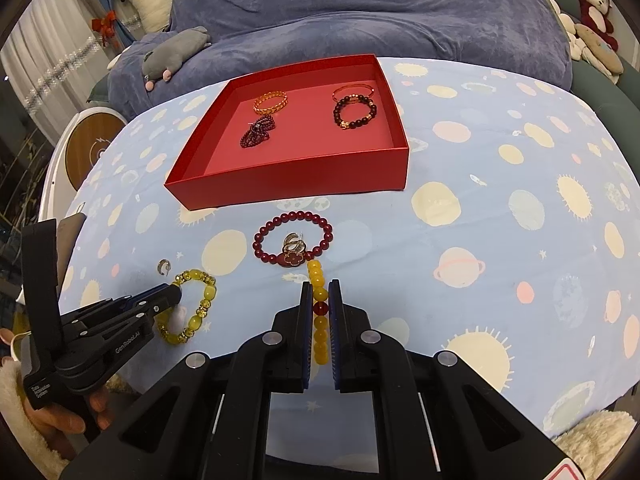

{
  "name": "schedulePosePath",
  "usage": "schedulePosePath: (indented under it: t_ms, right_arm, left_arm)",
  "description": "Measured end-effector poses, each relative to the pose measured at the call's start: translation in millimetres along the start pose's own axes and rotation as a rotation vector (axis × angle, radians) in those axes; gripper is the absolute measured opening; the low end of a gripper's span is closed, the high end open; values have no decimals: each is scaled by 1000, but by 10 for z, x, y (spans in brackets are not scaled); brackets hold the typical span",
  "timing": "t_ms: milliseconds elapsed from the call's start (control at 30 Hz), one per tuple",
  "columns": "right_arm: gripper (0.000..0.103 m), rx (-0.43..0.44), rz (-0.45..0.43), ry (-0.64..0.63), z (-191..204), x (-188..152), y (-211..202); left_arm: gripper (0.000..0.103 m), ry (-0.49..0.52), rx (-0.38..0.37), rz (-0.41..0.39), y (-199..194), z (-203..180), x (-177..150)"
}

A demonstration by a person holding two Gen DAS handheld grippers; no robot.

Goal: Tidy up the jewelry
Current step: 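Carry both bead bracelets into the red box and open both tools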

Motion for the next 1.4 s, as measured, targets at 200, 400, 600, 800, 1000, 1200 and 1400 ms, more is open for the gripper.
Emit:
schedulePosePath:
  t_ms: [200, 400, 600, 800, 1000, 1200, 1400]
  right_arm:
    - [7, 8, -12, 7, -3, 58, -38]
    - [7, 20, -49, 21, -30, 300, -82]
    - [7, 42, -121, 6, -17, 828, -38]
    - [7, 67, -151, 6, 38, 1316, 268]
    - [7, 89, -103, 19, 91, 1404, 737]
    - [8, 58, -13, -10, 49, 1241, 1190]
    - [20, -43, -25, -93, -48, 1186, 1256]
  left_arm:
    - [9, -59, -81, -41, -219, -74, 190]
    - [9, -34, -178, -111, -551, -379, 668]
    - [9, 10, -247, -201, -677, -651, 1306]
    - [9, 13, -242, -258, -437, -736, 1791]
    - [9, -13, -211, -212, 74, -661, 1846]
    - [9, -27, -160, -129, 540, -498, 1704]
    - [9, -1, -87, -117, 692, -357, 1554]
Point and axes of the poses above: each gripper's, at about its wrist camera, not at the fingertips, and y roughly the way its jaws point, z to its left, x to its top, the point moved 5 cm from there along y, roughly the way its jaws point, and after that the axes turned 13 degrees about -z, right-handed, at the moved point
